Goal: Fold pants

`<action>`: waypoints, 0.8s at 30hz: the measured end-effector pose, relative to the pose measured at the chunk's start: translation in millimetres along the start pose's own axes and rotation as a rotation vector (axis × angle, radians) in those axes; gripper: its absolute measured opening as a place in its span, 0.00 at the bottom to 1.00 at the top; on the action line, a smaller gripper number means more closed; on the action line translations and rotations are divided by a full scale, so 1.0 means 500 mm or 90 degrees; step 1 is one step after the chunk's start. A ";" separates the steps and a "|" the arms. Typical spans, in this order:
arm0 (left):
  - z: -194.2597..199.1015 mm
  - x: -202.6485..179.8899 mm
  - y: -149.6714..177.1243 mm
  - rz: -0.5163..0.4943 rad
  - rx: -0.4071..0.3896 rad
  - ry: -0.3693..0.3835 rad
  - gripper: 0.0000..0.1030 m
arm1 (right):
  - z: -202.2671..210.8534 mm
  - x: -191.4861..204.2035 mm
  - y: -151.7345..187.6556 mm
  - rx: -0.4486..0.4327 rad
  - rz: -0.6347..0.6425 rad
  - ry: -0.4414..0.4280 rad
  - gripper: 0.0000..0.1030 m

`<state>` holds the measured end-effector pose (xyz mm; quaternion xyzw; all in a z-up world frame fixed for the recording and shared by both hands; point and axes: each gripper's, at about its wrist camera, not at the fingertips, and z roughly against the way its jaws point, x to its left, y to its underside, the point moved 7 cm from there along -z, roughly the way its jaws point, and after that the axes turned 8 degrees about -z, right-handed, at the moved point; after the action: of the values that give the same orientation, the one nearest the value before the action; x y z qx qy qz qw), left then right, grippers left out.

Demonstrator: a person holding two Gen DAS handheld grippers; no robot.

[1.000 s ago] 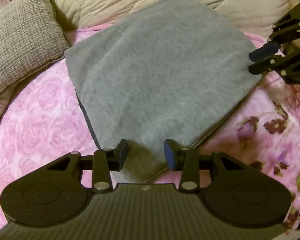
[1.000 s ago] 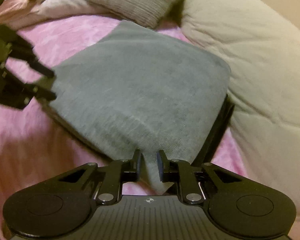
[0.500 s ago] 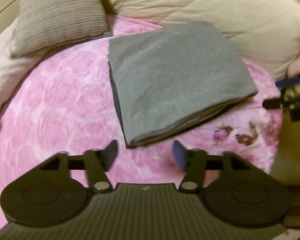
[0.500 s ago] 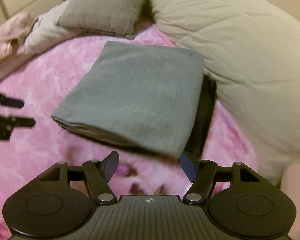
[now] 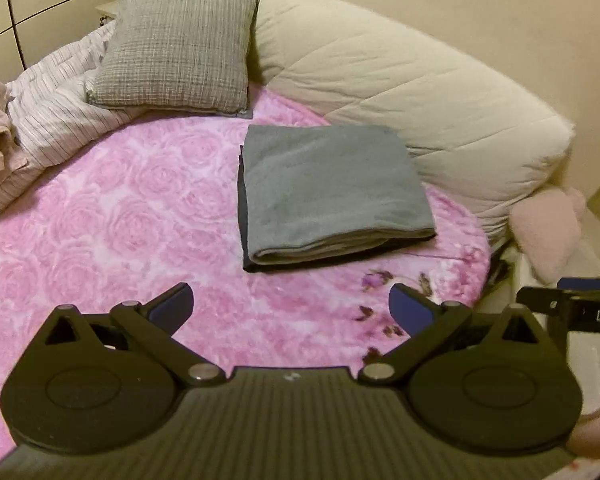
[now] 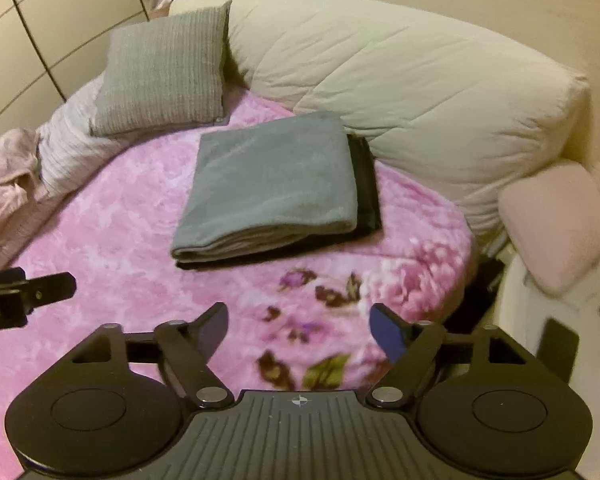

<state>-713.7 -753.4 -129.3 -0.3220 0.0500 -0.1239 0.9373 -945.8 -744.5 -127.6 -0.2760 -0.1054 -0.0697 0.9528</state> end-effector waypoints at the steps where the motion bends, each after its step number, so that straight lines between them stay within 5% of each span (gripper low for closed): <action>1: 0.016 -0.001 0.006 0.003 -0.002 -0.001 0.99 | 0.017 0.006 0.009 -0.001 -0.005 -0.001 0.81; 11: 0.137 -0.010 0.028 0.036 -0.015 -0.027 0.99 | 0.132 0.058 0.026 -0.022 0.003 -0.028 0.85; 24: 0.186 -0.082 0.020 0.045 -0.018 -0.079 0.99 | 0.181 0.043 0.007 -0.047 0.055 -0.036 0.86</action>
<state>-735.2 -680.1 -61.6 -0.3404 0.0049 -0.0697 0.9377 -939.1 -693.9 -49.6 -0.3170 -0.1176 -0.0247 0.9408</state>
